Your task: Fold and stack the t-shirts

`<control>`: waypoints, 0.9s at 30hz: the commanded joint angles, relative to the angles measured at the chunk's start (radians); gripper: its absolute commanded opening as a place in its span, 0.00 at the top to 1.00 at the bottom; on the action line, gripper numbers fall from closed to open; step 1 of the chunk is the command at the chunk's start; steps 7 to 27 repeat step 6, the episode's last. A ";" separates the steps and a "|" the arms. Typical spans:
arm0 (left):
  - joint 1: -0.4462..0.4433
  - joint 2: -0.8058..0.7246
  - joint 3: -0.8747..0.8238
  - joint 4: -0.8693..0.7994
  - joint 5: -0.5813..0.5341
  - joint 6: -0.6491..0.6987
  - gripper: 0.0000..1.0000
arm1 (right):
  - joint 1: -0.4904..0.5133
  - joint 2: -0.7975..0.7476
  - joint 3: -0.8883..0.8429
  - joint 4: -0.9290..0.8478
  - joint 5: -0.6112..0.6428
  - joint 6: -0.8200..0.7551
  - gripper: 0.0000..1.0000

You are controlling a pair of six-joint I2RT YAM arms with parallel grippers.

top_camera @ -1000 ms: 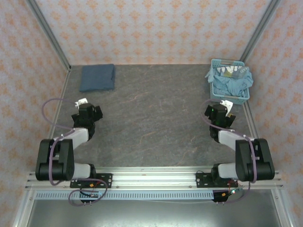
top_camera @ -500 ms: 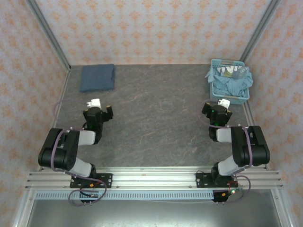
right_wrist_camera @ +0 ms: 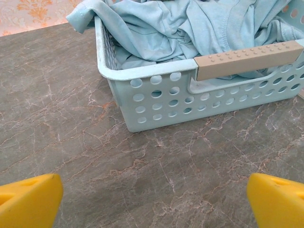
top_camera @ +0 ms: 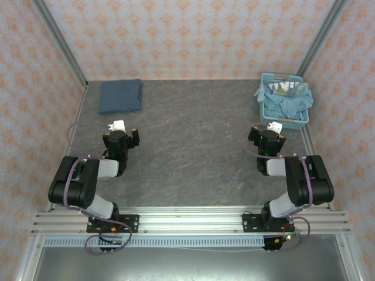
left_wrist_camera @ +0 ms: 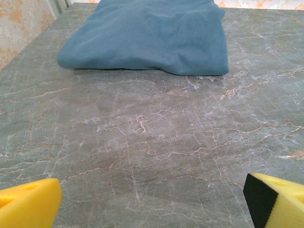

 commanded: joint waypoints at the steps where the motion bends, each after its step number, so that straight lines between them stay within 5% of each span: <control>1: -0.003 -0.014 0.024 0.007 -0.039 0.028 0.00 | 0.006 0.011 0.022 0.023 0.021 -0.015 0.01; 27: -0.003 -0.015 0.025 0.004 -0.039 0.027 0.00 | 0.007 0.006 0.016 0.028 0.022 -0.016 0.01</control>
